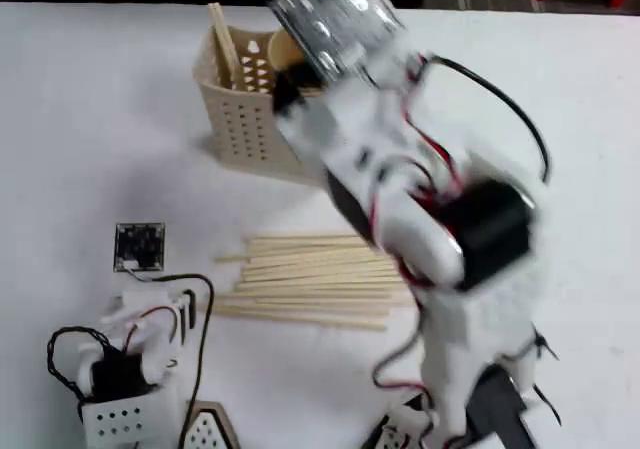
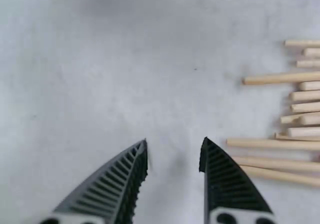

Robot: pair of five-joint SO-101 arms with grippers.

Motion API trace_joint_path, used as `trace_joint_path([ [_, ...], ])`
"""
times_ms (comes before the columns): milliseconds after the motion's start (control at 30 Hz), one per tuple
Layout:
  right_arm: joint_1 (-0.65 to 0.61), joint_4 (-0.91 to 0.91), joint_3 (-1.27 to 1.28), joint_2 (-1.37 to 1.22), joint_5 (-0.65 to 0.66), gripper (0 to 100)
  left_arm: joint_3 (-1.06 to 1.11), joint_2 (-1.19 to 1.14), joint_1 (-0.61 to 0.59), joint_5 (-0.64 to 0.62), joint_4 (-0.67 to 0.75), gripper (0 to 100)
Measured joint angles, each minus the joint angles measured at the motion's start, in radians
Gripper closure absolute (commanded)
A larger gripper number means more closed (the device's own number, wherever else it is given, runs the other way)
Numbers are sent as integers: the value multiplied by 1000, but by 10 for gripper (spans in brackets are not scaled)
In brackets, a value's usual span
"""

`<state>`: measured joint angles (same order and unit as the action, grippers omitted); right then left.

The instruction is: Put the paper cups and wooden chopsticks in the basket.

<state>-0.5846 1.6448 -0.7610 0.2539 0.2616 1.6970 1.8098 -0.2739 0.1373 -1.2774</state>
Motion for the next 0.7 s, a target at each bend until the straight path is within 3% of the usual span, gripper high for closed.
trace_joint_path([
  [133,40,66,48,106,0,972,0,0,0,0,0,819],
  [400,98,66,379,304,15,960,0,0,5,0,0,819],
  [700,107,-54,853,439,25,957,0,0,5,0,0,819],
])
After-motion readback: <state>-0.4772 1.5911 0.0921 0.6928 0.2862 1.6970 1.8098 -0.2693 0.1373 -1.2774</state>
